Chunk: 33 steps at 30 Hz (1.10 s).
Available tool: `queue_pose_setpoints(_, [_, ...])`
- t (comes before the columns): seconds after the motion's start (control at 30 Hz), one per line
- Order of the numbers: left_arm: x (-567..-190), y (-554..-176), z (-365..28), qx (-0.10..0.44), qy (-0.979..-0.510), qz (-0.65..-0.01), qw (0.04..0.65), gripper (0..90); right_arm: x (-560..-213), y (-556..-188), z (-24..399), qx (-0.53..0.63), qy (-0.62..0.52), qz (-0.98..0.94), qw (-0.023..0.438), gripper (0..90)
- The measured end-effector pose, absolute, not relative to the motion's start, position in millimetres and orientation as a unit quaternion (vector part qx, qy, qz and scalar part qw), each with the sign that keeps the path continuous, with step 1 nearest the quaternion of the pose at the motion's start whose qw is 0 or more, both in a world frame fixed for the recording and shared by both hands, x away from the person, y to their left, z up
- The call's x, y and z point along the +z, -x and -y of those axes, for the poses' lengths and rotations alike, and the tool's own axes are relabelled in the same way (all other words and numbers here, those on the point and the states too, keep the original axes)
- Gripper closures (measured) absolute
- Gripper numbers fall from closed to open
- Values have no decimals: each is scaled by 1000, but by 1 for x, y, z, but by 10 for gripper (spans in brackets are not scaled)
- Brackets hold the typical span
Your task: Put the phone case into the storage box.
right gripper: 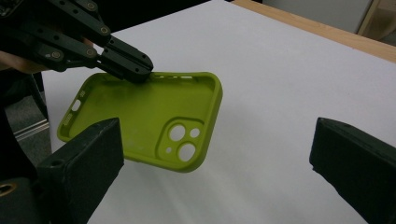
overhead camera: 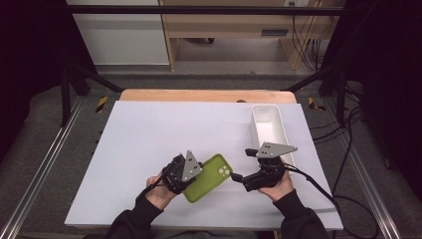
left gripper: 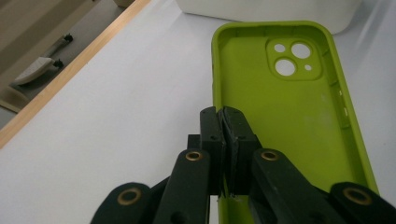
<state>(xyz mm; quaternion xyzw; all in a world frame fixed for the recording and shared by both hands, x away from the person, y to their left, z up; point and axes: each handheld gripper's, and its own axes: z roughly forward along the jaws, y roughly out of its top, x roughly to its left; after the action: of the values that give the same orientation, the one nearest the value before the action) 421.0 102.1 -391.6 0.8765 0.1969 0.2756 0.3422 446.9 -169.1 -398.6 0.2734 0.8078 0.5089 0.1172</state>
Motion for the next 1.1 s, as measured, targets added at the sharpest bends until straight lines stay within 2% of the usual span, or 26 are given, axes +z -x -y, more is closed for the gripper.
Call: queue_pose_setpoints(1.1, [-385,-414,-102,310,-869,-179,342,872,-392,-459,152,492,-281,-817,105,47])
